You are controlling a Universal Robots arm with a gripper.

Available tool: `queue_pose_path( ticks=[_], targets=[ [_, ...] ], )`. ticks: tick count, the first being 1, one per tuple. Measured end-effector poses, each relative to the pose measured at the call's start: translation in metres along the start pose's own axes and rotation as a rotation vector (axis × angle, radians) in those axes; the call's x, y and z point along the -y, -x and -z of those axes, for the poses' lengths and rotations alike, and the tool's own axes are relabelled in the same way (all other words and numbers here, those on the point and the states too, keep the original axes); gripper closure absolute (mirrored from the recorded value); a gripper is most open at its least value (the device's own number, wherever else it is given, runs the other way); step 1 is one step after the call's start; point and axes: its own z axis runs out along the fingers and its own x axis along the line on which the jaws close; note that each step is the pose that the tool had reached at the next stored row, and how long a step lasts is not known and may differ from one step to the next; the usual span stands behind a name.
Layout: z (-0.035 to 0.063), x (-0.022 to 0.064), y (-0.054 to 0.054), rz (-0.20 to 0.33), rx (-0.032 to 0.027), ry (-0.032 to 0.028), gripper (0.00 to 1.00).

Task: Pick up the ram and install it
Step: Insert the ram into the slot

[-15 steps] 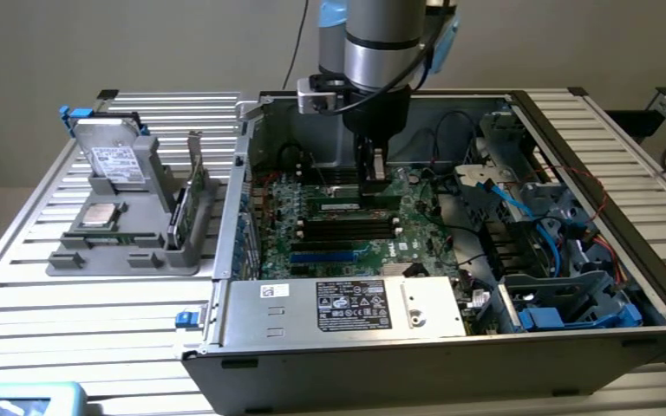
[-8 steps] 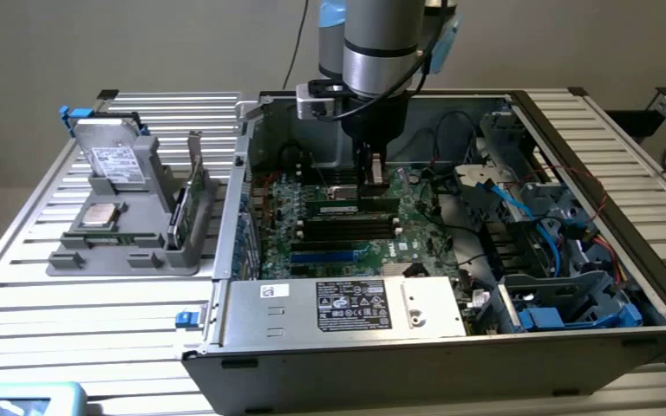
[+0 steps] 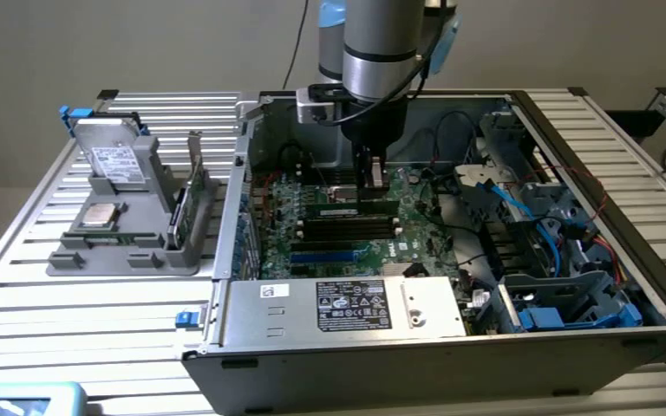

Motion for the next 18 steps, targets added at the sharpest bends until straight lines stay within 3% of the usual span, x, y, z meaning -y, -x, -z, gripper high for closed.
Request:
queue_pose_path(
  ticks=[15, 18],
  targets=[
    [-0.0065, -0.0002, 0.0000, 0.011, -0.0041, -0.0001, 0.86],
    [-0.0072, -0.0001, -0.0003, 0.012, -0.0047, 0.0063, 0.86]
  ],
)
